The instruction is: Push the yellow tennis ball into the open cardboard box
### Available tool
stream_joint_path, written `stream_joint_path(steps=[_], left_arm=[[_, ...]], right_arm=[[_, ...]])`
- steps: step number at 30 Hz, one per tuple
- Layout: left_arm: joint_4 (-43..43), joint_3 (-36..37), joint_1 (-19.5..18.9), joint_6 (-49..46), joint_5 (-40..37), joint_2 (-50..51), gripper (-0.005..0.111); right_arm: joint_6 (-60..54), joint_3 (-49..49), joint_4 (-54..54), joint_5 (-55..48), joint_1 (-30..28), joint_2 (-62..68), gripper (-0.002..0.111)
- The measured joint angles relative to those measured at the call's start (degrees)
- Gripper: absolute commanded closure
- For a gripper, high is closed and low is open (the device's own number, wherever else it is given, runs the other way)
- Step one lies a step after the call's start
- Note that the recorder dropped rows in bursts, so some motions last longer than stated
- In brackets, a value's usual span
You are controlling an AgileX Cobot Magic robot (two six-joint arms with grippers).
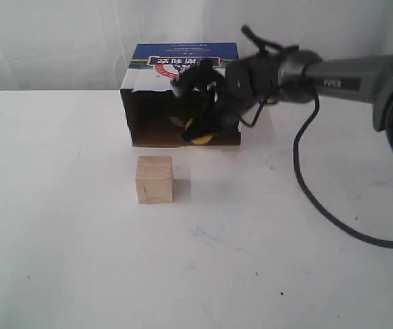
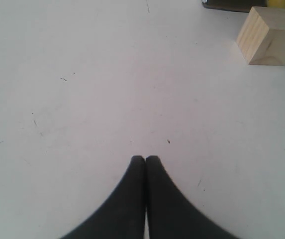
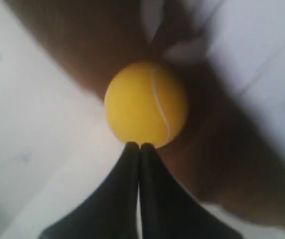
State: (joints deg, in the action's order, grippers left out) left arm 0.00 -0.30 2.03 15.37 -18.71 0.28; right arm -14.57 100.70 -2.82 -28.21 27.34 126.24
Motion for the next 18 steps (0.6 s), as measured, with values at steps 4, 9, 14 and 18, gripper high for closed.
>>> stream_joint_path(steps=[4, 9, 14, 18], left_arm=[[0.0, 0.0, 0.0, 0.0, 0.0, 0.0, 0.107], [0.0, 0.0, 0.0, 0.0, 0.0, 0.0, 0.107], [0.0, 0.0, 0.0, 0.0, 0.0, 0.0, 0.107], [0.0, 0.0, 0.0, 0.0, 0.0, 0.0, 0.107]], right_arm=[[0.1, 1.7, -2.5, -2.9, 0.7, -9.0, 0.108], [2.3, -15.0, -2.2, -1.5, 1.6, -15.2, 0.108], [5.4, -33.9, 0.6, 8.8, 2.6, -26.6, 0.108], [5.5, -42.6, 2.8, 9.7, 2.9, -34.1, 0.108]])
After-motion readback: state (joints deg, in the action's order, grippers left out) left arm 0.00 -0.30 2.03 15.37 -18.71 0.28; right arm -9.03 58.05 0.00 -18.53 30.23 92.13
